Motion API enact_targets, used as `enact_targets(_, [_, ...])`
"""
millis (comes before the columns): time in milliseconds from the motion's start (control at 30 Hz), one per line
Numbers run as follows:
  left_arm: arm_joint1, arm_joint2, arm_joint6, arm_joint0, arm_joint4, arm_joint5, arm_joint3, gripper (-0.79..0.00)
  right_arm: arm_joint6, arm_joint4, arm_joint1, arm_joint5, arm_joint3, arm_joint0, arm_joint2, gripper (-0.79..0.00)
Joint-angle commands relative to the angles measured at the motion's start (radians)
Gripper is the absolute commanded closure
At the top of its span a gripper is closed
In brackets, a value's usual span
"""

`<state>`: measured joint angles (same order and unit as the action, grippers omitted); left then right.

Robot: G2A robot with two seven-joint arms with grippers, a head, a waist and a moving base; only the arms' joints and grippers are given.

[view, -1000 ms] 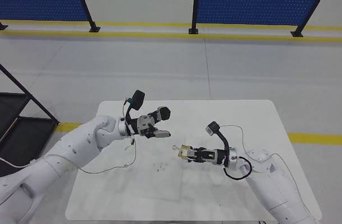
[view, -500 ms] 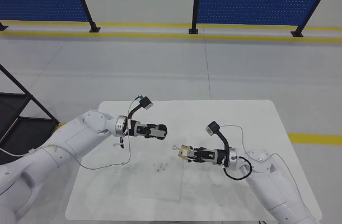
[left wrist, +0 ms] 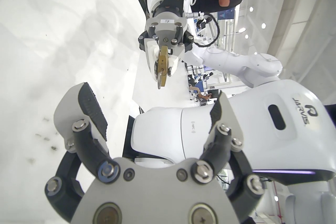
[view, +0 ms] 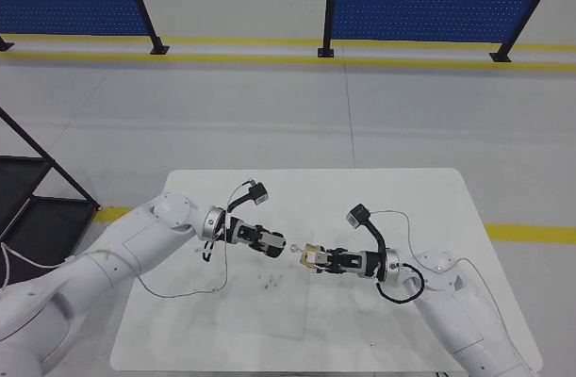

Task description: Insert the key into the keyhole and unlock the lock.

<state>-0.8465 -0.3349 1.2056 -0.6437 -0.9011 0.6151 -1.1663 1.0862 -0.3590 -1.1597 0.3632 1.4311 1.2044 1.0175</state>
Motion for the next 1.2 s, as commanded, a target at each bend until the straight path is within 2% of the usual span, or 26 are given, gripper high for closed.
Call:
enact_targets(0, [-0.010, -0.009, 0.001, -0.013, -0.021, -0.001, 0.008, -0.785, 0.000, 0.000, 0.000, 0.000, 0.000, 0.000, 0.000, 0.000])
enact_targets(400, [-0.074, -0.104, 0.054, -0.108, -0.107, -0.054, 0.045, -0.785, 0.000, 0.000, 0.000, 0.000, 0.000, 0.000, 0.000, 0.000])
enact_targets(767, [-0.076, -0.110, 0.034, -0.118, -0.094, -0.059, 0.035, -0.785, 0.000, 0.000, 0.000, 0.000, 0.000, 0.000, 0.000, 0.000])
enact_targets(900, [-0.076, -0.145, 0.024, -0.150, -0.104, -0.026, 0.028, -0.785, 0.000, 0.000, 0.000, 0.000, 0.000, 0.000, 0.000, 0.000])
enact_targets(1167, [-0.079, -0.195, 0.059, -0.170, -0.051, -0.060, 0.027, -0.785, 0.000, 0.000, 0.000, 0.000, 0.000, 0.000, 0.000, 0.000])
